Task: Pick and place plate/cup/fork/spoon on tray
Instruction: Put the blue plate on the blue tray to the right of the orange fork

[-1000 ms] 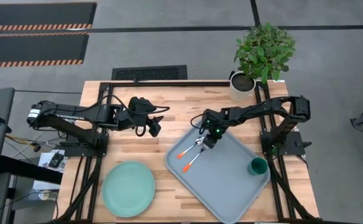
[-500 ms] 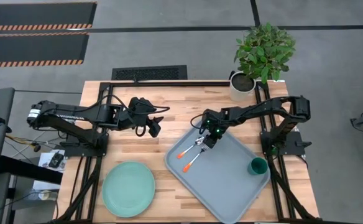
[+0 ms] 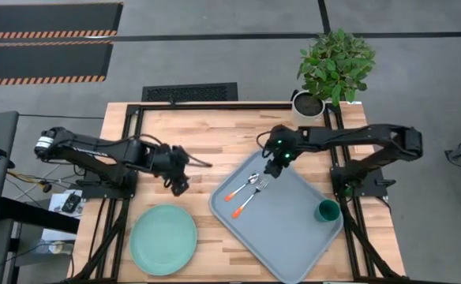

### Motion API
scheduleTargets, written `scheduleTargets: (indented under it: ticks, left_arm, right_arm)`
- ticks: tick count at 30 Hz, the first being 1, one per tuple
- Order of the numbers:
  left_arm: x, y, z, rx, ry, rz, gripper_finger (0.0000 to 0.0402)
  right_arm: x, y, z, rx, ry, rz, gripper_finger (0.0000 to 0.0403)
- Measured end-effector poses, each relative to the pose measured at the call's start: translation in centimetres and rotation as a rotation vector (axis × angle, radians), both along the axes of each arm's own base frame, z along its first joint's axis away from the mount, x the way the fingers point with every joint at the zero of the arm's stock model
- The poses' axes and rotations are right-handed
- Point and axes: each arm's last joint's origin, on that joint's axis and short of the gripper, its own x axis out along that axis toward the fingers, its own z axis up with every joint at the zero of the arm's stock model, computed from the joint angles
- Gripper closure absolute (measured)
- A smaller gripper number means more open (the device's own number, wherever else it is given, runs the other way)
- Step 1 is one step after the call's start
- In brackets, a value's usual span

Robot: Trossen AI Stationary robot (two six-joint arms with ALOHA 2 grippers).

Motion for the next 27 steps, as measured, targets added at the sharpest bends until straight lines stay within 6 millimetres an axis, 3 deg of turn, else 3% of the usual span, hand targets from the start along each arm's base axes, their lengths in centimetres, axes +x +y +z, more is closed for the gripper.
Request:
scheduleTargets:
  ticks: [10,17,27]
  left_arm:
    - [-2.5,-2.8,-7.1,-0.125,0.191,-0.024,0.0170]
    - [-3.9,-4.0,-10.9,-0.230,0.237,-0.124,0.0170]
    - [-5.5,-4.3,-13.7,-0.232,0.278,-0.173,0.0171]
  right_arm:
    - [-2.0,0.6,3.8,-0.065,-0.139,-0.048,0.0230]
    - [-2.1,0.6,3.9,-0.065,-0.139,-0.048,0.0234]
    - [-2.1,0.6,3.8,-0.062,-0.135,-0.048,0.0234]
